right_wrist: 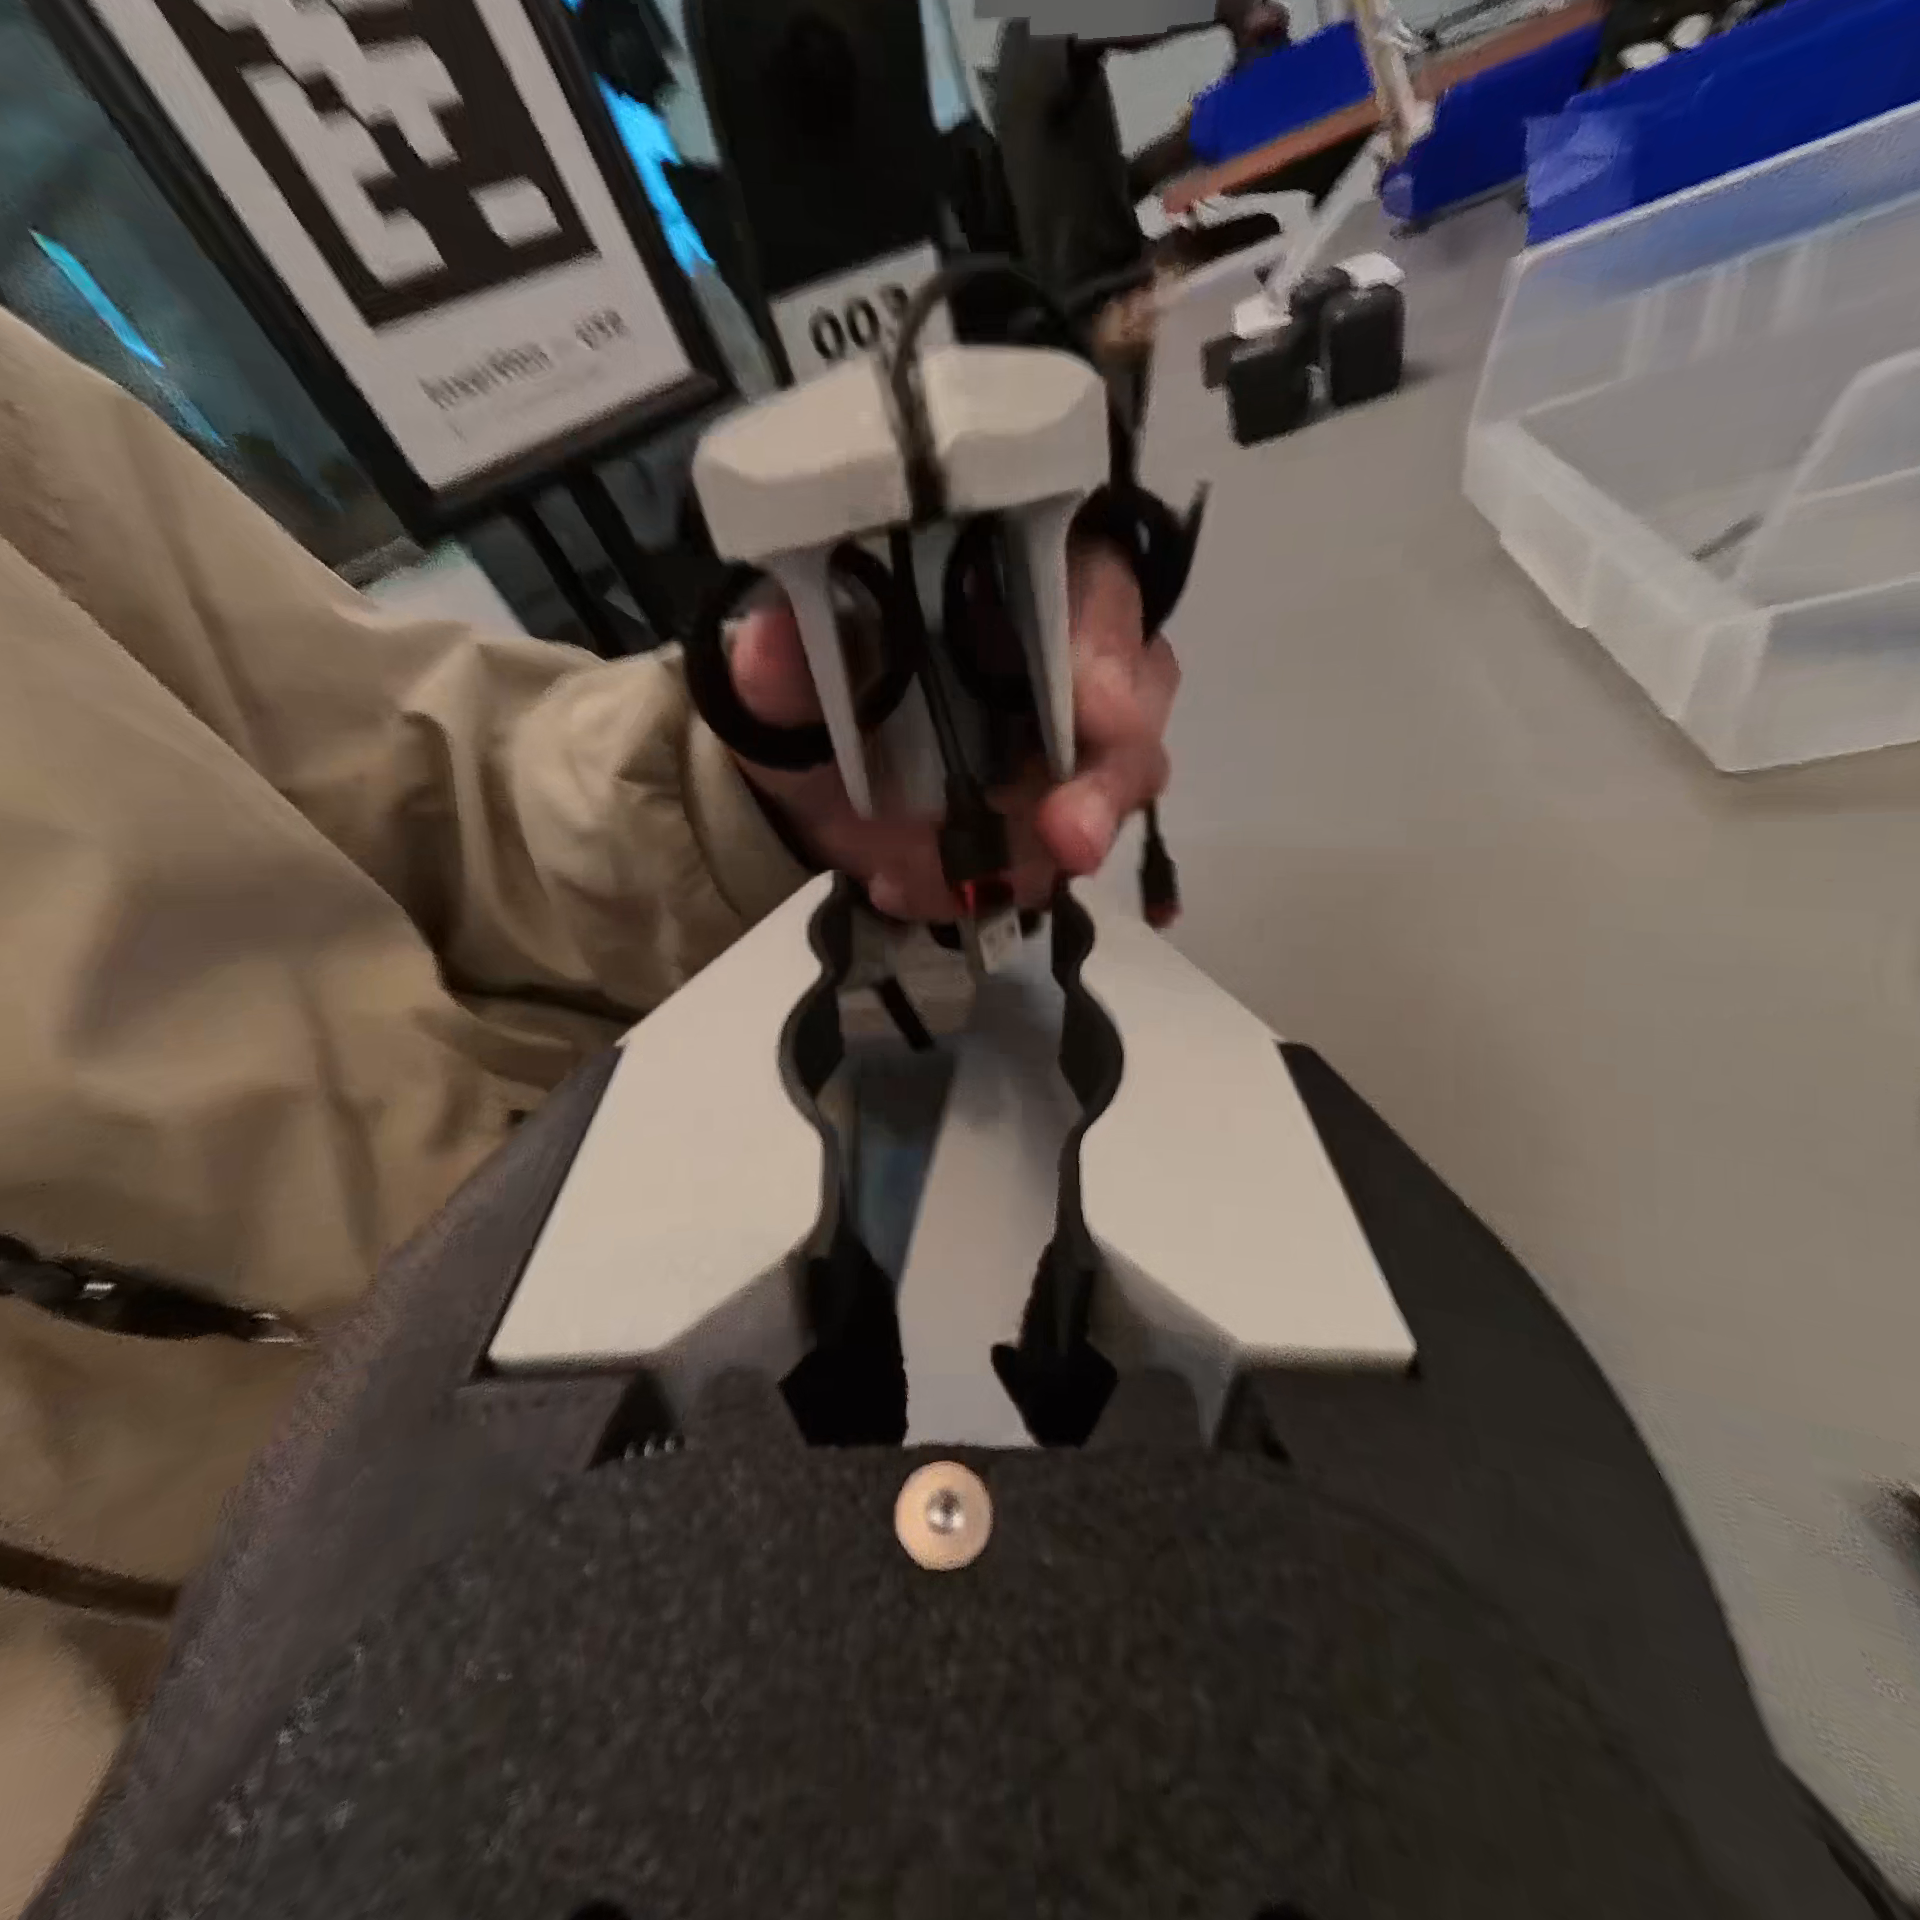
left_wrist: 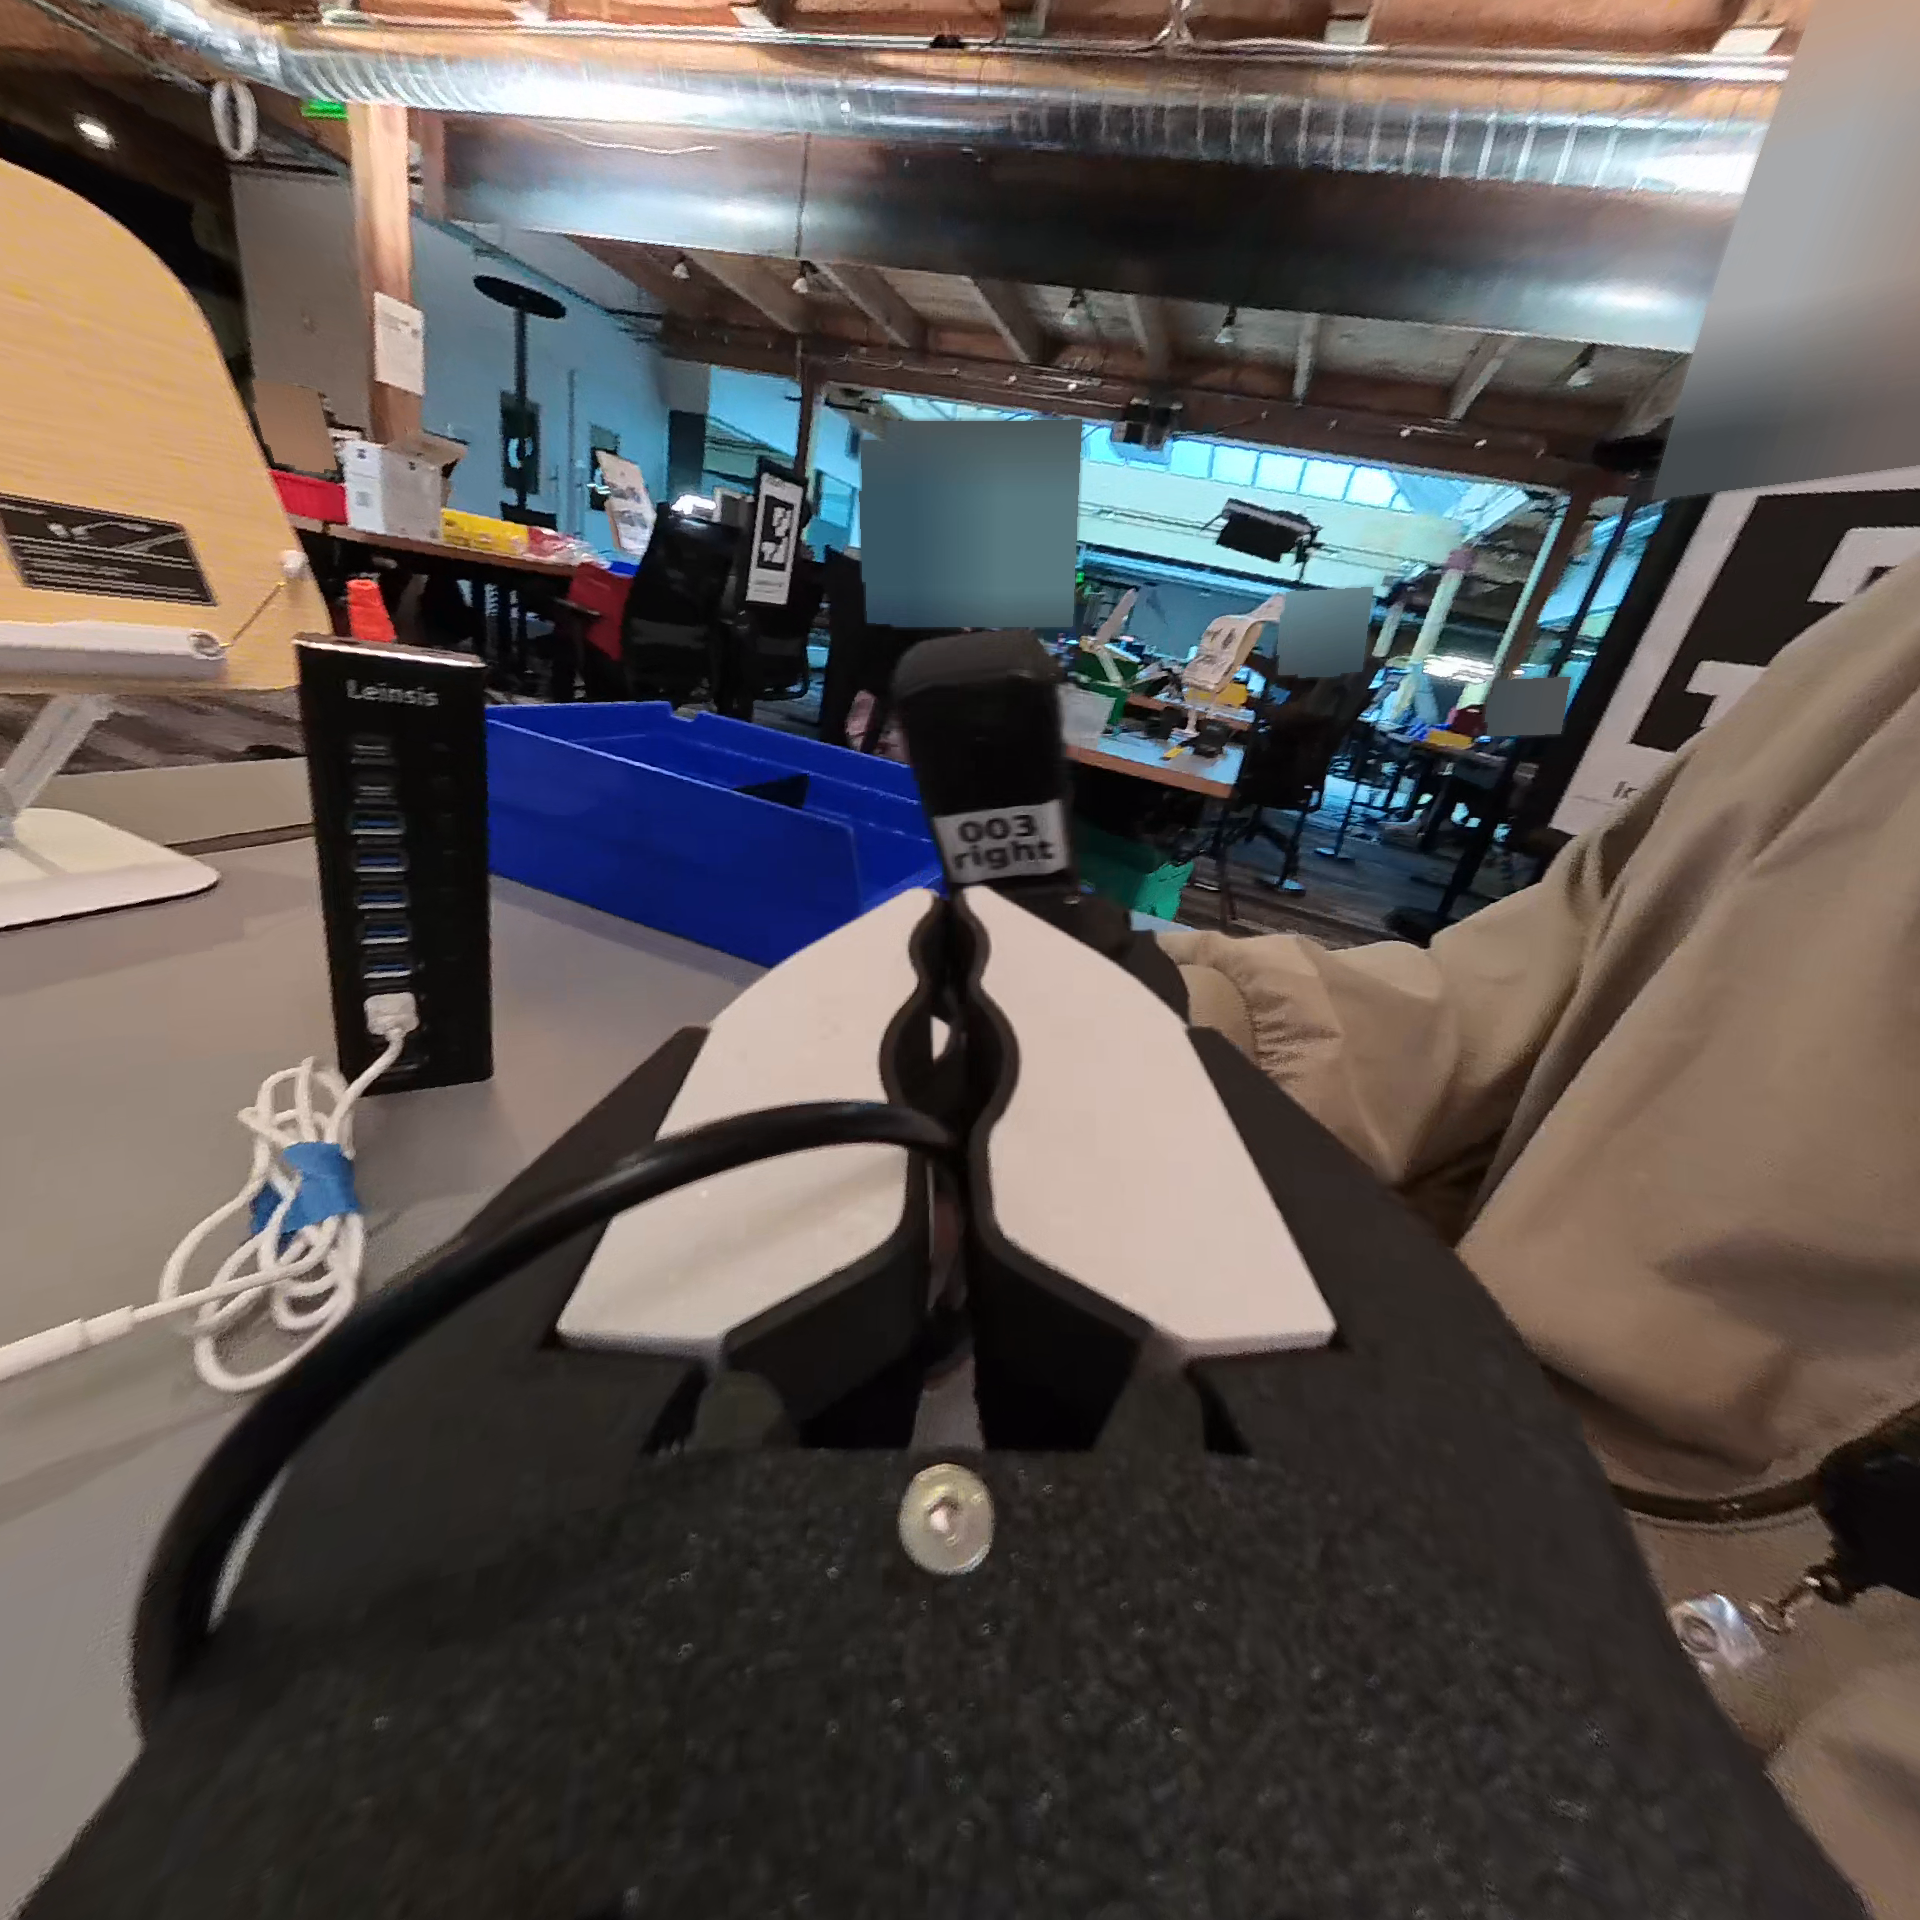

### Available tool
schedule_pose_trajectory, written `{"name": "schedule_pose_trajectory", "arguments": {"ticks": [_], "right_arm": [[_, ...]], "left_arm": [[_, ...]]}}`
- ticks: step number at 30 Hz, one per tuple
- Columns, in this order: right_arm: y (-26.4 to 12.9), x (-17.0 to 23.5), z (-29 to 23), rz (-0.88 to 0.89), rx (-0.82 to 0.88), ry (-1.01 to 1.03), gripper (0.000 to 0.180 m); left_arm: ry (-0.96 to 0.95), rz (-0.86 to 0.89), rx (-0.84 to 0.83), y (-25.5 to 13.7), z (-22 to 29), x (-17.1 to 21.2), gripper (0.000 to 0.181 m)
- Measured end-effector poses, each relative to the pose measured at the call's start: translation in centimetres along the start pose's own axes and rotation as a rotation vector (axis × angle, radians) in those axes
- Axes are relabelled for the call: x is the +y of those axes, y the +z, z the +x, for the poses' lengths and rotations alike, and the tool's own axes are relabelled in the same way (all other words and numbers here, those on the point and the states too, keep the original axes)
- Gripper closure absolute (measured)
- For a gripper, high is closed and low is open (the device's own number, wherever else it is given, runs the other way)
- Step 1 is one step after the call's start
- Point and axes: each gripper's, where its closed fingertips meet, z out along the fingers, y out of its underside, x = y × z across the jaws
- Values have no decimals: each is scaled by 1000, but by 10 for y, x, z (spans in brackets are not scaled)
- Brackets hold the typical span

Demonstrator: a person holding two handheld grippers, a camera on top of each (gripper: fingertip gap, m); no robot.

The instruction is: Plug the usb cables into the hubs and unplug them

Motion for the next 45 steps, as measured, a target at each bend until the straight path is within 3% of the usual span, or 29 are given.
{"name": "schedule_pose_trajectory", "arguments": {"ticks": [3, 5, 9, 13, 17, 22, 24, 29, 33, 36, 45], "right_arm": [[-3, 1, -17, -12, -169, 86, 167], [-6, 2, -18, -25, -180, 86, 167], [-14, 1, -3, -51, -46, -37, 168], [-44, -10, 36, -98, 318, -369, 168], [-61, -22, 44, -139, 480, -588, 168], [-54, -8, 41, -257, 485, -718, 168], [-51, -6, 37, -247, 456, -712, 168], [-52, -12, 36, -213, 486, -776, 168], [-55, -21, 36, -162, 594, -930, 162], [-54, -25, 34, -163, 633, -1012, 167], [-52, -25, 37, -218, 687, -1183, 174]], "left_arm": [[17, 25, 27, -1, 7, -4, 181], [24, 22, 38, 0, 9, -3, 181], [54, -11, -29, 2, 1, 4, 178], [4, -120, -156, 0, -25, 22, 150], [-28, -243, -161, 2, -31, 44, 148], [31, -339, -146, 6, -24, 60, 155], [72, -345, -159, 5, -25, 61, 165], [59, -331, -155, 6, -25, 57, 166], [-14, -270, -151, 4, -26, 48, 166], [-81, -233, -126, 4, -25, 43, 166], [-194, -296, -118, 2, -29, 57, 156]]}}
